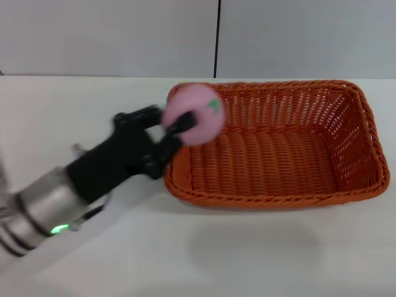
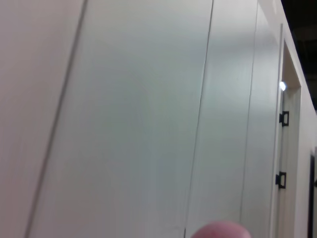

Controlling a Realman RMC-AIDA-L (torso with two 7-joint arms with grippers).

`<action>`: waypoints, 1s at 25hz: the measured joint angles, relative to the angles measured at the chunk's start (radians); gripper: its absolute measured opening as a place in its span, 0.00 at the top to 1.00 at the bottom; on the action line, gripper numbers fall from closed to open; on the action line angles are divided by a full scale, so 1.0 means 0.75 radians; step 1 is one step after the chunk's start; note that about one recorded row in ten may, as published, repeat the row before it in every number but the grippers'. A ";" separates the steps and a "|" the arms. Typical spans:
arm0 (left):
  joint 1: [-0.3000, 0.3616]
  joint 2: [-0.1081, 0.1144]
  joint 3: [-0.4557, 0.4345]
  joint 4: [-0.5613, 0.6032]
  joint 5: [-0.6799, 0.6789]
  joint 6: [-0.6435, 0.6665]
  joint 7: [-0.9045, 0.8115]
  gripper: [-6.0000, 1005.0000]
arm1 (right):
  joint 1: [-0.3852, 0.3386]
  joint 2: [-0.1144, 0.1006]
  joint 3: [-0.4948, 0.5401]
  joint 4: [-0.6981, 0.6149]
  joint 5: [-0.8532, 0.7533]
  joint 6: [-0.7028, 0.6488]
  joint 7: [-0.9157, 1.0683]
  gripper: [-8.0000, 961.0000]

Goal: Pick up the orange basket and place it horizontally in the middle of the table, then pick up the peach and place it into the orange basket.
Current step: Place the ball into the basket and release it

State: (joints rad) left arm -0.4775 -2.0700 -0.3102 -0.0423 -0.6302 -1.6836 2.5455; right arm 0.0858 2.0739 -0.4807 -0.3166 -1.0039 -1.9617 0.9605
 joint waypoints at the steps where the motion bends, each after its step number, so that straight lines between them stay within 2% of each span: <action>1: -0.008 0.000 0.004 -0.042 0.001 0.052 0.022 0.74 | 0.000 0.000 0.024 0.019 0.000 0.000 0.000 0.53; 7: -0.025 -0.003 0.011 -0.295 0.080 0.363 0.245 0.77 | -0.010 0.000 0.101 0.074 0.000 0.000 -0.001 0.53; 10: -0.004 -0.002 -0.013 -0.369 0.080 0.453 0.322 0.78 | -0.014 0.000 0.103 0.075 0.000 0.000 -0.003 0.53; 16: 0.015 0.003 -0.029 -0.378 0.086 0.467 0.319 0.61 | -0.013 0.000 0.115 0.076 0.000 0.024 -0.005 0.53; 19: 0.021 0.003 -0.032 -0.376 0.083 0.467 0.319 0.47 | -0.007 0.001 0.116 0.077 0.000 0.034 -0.006 0.53; 21: 0.056 0.007 -0.095 -0.373 0.085 0.456 0.320 0.38 | -0.007 0.002 0.122 0.080 0.000 0.038 -0.010 0.53; 23: 0.079 0.009 -0.139 -0.364 0.086 0.442 0.323 0.19 | -0.009 0.002 0.129 0.083 0.001 0.039 -0.017 0.53; 25: 0.124 0.010 -0.232 -0.323 0.087 0.401 0.325 0.19 | -0.013 0.002 0.149 0.102 0.001 0.041 -0.039 0.53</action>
State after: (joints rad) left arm -0.3844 -2.0623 -0.4845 -0.2842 -0.5648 -1.3827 2.7890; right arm 0.0759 2.0756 -0.3686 -0.2404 -1.0031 -1.9307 0.9309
